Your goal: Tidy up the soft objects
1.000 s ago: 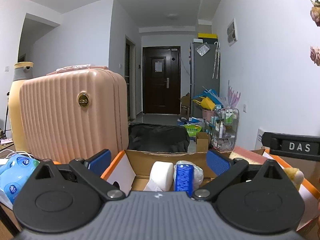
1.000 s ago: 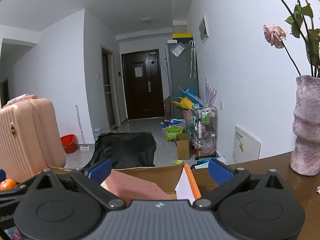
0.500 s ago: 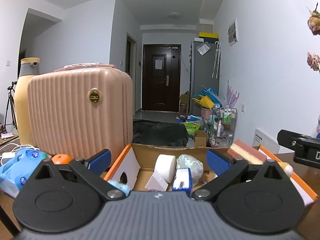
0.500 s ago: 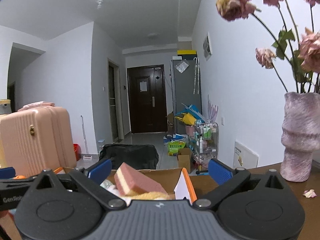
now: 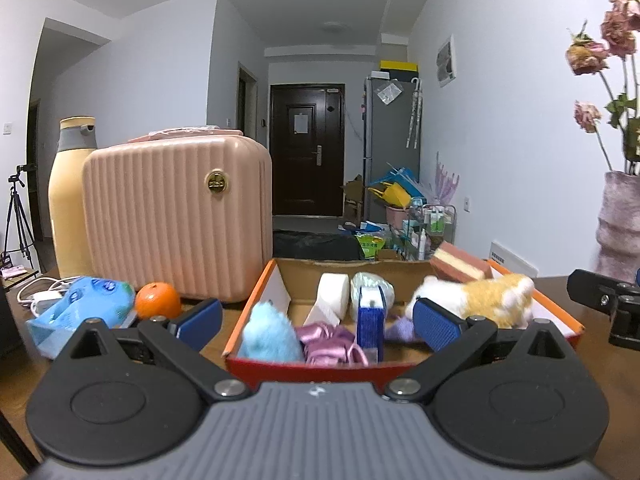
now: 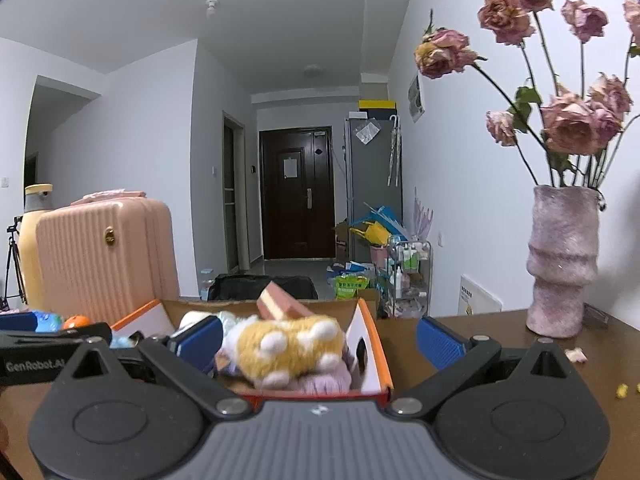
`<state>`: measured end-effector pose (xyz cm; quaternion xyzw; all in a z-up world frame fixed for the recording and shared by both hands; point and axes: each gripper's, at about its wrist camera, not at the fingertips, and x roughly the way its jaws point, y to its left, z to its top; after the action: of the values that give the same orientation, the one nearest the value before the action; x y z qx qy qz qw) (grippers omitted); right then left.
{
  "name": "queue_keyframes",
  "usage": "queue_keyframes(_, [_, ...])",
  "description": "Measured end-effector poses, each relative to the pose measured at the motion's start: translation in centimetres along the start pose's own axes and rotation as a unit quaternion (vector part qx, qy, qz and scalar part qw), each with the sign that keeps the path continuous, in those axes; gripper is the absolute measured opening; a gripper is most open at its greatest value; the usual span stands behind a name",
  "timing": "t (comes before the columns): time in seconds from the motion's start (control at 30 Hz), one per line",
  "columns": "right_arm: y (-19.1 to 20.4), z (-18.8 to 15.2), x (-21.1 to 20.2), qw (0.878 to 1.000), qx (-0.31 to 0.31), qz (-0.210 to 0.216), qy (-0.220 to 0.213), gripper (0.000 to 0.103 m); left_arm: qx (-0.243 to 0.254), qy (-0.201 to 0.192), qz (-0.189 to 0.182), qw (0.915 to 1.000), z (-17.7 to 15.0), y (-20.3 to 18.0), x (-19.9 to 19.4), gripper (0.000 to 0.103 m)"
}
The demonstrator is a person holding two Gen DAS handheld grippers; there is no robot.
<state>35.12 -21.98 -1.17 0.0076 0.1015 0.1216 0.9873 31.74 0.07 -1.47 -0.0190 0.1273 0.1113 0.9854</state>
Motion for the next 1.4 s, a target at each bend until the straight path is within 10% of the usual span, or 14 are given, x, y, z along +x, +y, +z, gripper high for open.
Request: queue_keyframes(1.4, [2.0,-6.9,-23.3,1.000,0.010,0.008,0.009,0.103,0.032,-0.011,-0.088,0.9956,-6.4,3.6,-22.7,0.103])
